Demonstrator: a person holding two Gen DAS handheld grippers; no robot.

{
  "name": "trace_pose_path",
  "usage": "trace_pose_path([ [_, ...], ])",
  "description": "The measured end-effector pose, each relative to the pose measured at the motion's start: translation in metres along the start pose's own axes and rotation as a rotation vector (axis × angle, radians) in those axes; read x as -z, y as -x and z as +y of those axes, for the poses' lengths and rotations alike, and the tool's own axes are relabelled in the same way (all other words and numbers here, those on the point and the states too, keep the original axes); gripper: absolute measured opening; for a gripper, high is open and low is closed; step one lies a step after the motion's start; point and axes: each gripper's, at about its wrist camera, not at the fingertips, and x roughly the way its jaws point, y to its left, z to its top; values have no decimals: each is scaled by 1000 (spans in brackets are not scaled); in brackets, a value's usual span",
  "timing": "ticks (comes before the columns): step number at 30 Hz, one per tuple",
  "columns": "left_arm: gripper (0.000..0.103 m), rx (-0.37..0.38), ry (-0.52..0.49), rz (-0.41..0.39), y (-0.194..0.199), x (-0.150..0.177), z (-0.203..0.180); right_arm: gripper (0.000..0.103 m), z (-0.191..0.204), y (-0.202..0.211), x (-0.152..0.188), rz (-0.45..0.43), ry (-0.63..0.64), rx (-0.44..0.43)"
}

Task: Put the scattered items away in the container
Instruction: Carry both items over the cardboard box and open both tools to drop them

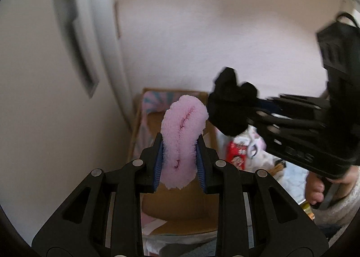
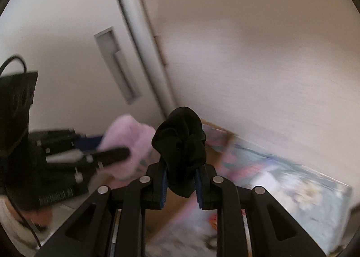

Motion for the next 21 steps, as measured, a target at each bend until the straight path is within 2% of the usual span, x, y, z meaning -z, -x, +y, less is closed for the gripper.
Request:
trace_pose_path([
  [5,23,-8,58,87,-35,21,25,19,-4,-63,-9,84,-22,-1],
  [10,23,5,57,243,-92,60,23,19,-17,-124,-2,209,7,80],
  [13,23,5,50,295,-110,76,18,19,-24,-149,7,280,-1,96],
  [16,23,5,56,316,-121,71,19,19,-25,-165,13,321,22,102],
  [21,23,-17,59,304,-112,80,15,19,-24,-173,15,332,29,95],
])
